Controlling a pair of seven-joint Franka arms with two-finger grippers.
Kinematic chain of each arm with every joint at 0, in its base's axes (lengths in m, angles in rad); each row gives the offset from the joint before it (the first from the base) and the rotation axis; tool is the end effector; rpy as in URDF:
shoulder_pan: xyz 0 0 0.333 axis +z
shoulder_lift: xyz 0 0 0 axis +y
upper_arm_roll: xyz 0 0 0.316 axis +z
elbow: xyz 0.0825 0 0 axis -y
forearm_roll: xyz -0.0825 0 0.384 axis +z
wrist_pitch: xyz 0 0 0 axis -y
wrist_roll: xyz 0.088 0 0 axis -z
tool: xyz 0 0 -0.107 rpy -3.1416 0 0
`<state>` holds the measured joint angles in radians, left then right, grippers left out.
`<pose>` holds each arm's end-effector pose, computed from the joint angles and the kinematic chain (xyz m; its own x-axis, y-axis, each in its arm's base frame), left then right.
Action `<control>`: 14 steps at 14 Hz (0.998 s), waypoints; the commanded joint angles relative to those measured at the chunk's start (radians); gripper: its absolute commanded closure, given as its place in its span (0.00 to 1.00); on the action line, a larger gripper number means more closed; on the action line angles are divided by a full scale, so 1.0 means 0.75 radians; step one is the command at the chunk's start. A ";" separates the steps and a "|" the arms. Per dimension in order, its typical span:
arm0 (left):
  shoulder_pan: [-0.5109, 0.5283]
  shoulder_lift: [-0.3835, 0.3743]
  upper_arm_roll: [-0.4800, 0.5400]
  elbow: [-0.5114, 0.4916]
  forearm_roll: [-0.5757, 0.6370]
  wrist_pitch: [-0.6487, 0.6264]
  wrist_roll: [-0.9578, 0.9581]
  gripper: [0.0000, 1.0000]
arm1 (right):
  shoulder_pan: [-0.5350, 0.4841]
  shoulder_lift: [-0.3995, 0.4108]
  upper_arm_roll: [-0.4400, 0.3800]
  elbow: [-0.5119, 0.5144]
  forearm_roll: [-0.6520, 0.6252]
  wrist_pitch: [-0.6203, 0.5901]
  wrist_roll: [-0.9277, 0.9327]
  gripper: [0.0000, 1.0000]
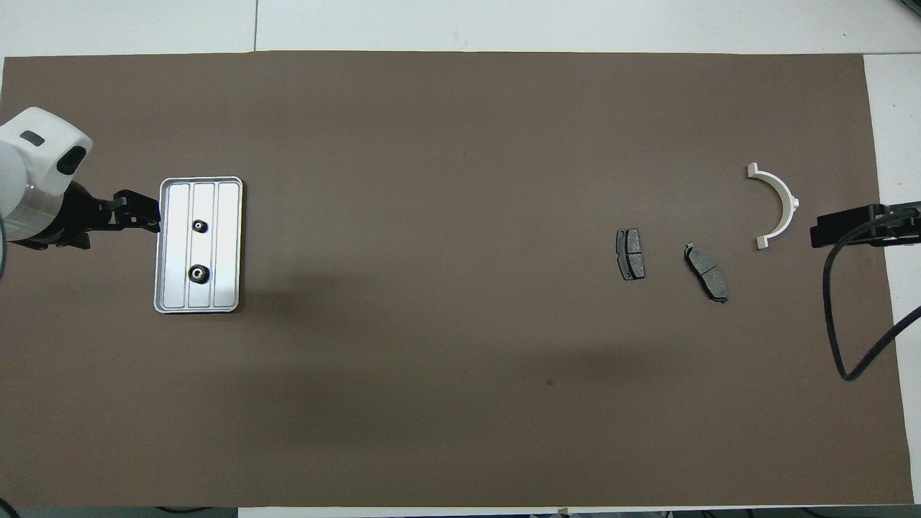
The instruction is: Pick bearing gear from pile to tray
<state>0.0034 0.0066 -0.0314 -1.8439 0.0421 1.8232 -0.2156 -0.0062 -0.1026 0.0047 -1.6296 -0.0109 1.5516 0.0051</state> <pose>0.5614 -0.0122 0.5124 0.9842 0.1760 -0.0183 0.1750 -0.9835 -0.0452 0.5203 -0.0018 0.6502 0.9997 -0.0068 0.0247 -0.0071 -0.9999 0.0113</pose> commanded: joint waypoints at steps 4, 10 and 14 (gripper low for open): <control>-0.003 -0.154 0.007 0.006 -0.056 -0.214 0.071 0.00 | -0.024 0.026 0.010 -0.020 0.021 0.032 -0.042 0.00; -0.015 0.013 0.009 0.179 -0.119 -0.122 0.067 0.00 | -0.022 0.016 0.004 -0.012 0.023 0.032 -0.044 0.00; -0.009 0.026 -0.001 0.209 -0.120 -0.218 0.077 0.00 | -0.022 0.002 0.004 -0.014 0.021 0.032 -0.042 0.00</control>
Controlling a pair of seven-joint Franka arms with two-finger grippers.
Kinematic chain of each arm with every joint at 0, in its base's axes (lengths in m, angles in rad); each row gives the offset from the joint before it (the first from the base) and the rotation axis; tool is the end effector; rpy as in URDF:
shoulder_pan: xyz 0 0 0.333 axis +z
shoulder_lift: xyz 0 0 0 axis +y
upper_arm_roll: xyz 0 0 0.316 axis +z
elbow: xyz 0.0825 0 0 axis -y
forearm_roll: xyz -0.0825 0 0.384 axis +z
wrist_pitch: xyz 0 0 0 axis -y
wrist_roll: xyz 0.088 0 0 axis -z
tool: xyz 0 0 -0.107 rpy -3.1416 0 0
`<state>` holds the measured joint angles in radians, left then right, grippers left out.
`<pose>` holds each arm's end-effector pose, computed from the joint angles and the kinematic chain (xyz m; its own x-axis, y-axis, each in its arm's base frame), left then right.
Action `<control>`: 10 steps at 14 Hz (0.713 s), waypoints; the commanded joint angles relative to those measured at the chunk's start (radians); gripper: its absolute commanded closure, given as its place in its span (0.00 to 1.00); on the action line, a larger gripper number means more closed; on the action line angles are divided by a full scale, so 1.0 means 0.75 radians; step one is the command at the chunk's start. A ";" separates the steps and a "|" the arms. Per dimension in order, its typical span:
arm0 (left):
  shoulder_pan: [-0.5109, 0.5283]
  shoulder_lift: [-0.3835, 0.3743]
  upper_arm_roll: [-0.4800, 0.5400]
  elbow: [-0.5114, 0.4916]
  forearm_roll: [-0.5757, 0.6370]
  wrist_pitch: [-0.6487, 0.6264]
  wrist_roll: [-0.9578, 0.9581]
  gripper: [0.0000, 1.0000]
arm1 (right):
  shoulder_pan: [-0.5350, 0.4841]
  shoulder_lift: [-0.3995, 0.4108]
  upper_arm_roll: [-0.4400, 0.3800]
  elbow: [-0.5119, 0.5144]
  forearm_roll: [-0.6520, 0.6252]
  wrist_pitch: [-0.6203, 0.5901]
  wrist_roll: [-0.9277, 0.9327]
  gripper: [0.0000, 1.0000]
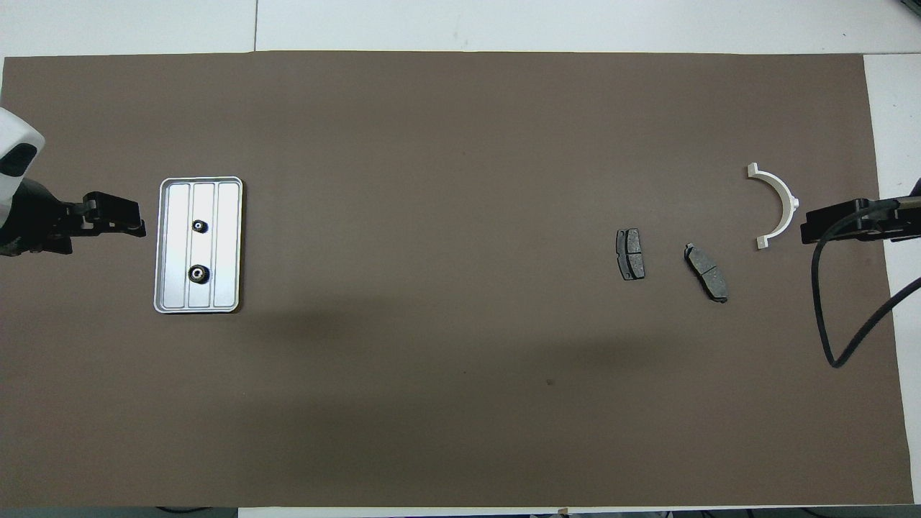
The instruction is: Pick bearing gear from pile to tray
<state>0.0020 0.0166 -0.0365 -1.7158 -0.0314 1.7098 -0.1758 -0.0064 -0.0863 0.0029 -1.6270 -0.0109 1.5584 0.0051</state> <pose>0.5651 -0.0223 0.5583 0.9890 0.1451 -0.0278 0.1458 -0.9889 0.0271 0.5262 -0.0029 0.6435 0.9998 -0.0087 0.0178 -0.0089 -0.9999 0.0111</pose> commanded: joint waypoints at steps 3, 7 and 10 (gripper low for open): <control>-0.003 0.004 0.008 0.017 -0.019 -0.052 0.011 0.00 | -0.014 -0.020 0.008 -0.017 0.023 0.023 -0.035 0.00; 0.008 -0.024 0.008 0.011 -0.022 -0.085 0.024 0.00 | -0.016 -0.020 0.008 -0.019 0.023 0.025 -0.033 0.00; 0.014 -0.039 0.010 0.013 -0.019 -0.095 0.034 0.00 | -0.022 -0.020 0.008 -0.019 0.023 0.041 -0.039 0.00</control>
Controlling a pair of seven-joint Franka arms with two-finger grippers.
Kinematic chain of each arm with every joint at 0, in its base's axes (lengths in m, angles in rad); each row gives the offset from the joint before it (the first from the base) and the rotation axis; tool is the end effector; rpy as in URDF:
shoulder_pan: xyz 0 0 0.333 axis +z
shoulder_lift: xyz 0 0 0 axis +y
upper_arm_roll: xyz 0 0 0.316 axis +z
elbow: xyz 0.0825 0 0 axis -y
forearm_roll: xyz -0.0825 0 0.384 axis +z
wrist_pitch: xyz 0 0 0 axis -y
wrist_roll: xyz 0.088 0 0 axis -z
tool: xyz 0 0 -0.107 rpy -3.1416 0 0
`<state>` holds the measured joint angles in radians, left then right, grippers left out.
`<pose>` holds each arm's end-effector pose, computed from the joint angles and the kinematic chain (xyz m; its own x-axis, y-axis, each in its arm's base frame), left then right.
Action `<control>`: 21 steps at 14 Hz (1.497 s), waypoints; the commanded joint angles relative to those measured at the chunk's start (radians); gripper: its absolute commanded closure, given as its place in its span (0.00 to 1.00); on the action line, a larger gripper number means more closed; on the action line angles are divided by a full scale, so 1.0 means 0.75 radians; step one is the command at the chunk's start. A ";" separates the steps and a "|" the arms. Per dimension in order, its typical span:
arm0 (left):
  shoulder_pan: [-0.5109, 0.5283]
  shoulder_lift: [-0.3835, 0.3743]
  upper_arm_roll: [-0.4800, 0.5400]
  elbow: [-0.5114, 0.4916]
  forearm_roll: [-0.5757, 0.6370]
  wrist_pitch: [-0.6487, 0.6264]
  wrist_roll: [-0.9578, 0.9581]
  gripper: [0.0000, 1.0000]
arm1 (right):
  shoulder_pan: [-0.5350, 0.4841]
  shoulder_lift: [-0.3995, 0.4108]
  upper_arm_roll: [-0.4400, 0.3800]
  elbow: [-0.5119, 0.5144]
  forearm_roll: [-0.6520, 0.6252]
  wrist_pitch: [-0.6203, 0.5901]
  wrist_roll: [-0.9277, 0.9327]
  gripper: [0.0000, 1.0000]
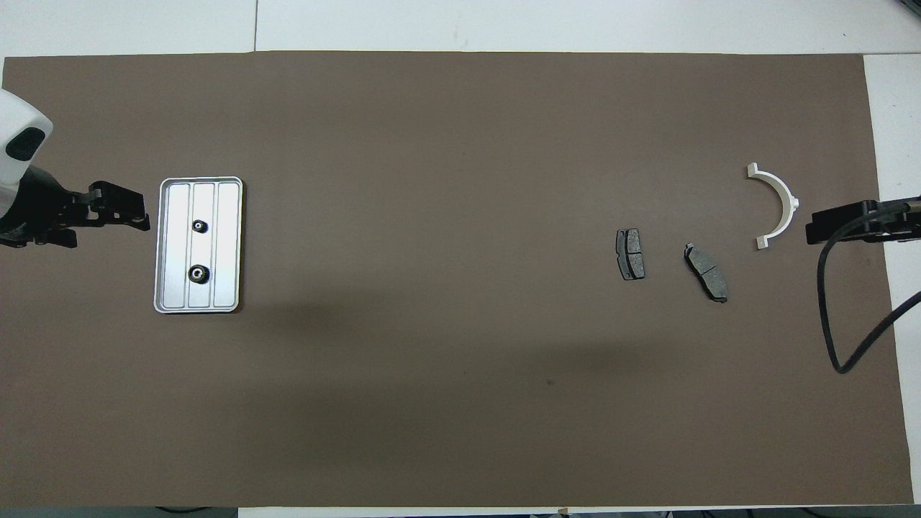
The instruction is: Pick bearing gear from pile to tray
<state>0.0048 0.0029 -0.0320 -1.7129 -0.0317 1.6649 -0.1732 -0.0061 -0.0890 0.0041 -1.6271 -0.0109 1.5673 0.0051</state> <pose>0.5575 -0.0183 0.5636 0.9874 0.1484 -0.0556 0.1498 -0.9885 0.0222 0.5263 -0.0021 0.6457 0.9995 -0.0071 0.0293 -0.0075 -0.9999 0.0111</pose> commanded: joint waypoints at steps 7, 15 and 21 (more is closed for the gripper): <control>0.006 -0.012 0.002 0.010 -0.021 -0.019 0.020 0.00 | -0.023 -0.016 0.007 -0.019 0.023 0.029 -0.040 0.00; 0.000 -0.018 -0.016 0.060 -0.017 -0.050 0.030 0.00 | -0.012 -0.023 0.007 -0.033 0.023 0.052 -0.031 0.00; -0.002 -0.018 -0.039 0.079 -0.015 -0.025 0.032 0.00 | -0.018 -0.027 0.007 -0.037 0.023 0.046 -0.033 0.00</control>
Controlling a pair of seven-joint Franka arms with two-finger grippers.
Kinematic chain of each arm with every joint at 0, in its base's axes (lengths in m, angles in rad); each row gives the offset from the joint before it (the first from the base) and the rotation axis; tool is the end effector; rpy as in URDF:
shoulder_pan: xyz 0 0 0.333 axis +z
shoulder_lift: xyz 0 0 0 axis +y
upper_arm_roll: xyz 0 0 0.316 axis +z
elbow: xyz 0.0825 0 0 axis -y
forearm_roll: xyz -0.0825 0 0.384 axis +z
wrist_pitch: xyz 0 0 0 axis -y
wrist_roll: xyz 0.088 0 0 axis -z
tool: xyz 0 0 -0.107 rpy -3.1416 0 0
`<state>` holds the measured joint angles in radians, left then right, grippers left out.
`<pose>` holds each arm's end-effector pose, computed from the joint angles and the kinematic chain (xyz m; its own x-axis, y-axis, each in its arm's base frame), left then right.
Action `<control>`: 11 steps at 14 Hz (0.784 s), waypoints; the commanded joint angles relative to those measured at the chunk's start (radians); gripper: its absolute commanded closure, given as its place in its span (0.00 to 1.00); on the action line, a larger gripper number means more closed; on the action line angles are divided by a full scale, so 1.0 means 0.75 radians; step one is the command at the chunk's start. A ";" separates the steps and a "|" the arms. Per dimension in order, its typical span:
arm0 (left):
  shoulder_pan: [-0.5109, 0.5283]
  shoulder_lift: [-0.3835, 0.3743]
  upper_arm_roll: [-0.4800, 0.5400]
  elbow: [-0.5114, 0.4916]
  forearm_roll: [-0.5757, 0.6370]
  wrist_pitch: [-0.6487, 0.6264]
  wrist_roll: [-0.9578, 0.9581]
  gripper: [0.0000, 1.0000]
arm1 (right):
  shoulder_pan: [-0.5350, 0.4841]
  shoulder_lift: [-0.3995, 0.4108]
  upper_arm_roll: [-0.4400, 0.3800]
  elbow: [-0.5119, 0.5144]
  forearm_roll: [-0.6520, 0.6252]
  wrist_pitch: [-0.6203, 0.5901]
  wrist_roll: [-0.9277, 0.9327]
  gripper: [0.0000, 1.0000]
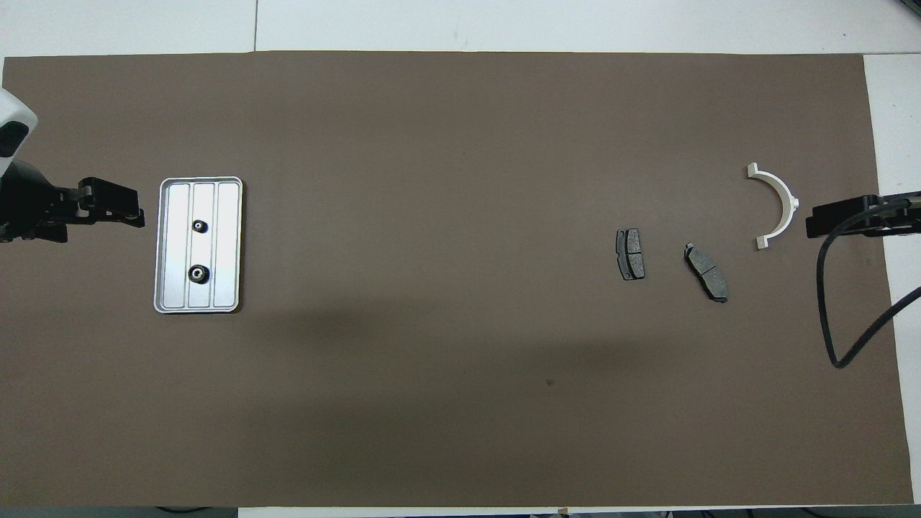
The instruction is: Pick bearing gear from pile to tray
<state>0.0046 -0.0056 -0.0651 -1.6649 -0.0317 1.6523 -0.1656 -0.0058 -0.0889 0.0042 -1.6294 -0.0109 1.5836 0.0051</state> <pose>0.5566 -0.0370 0.5901 0.9941 0.1074 -0.0121 0.1077 -0.9937 0.0296 0.5280 -0.0019 0.6461 0.9990 -0.0066 0.0431 -0.0070 -0.9999 0.0111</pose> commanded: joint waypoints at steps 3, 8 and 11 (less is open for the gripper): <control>-0.002 -0.007 -0.013 0.017 -0.009 0.002 0.016 0.00 | -0.019 -0.027 0.007 -0.034 0.023 0.022 -0.033 0.00; 0.008 -0.009 0.009 0.009 0.026 -0.035 0.031 0.00 | -0.017 -0.025 0.007 -0.034 0.023 0.022 -0.033 0.00; 0.008 -0.011 0.011 0.009 0.073 -0.059 0.057 0.00 | -0.019 -0.023 0.007 -0.034 0.023 0.020 -0.035 0.00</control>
<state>0.0058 -0.0056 -0.0584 -1.6599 0.0016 1.6363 -0.1464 -0.0058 -0.0889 0.0042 -1.6300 -0.0109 1.5836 0.0051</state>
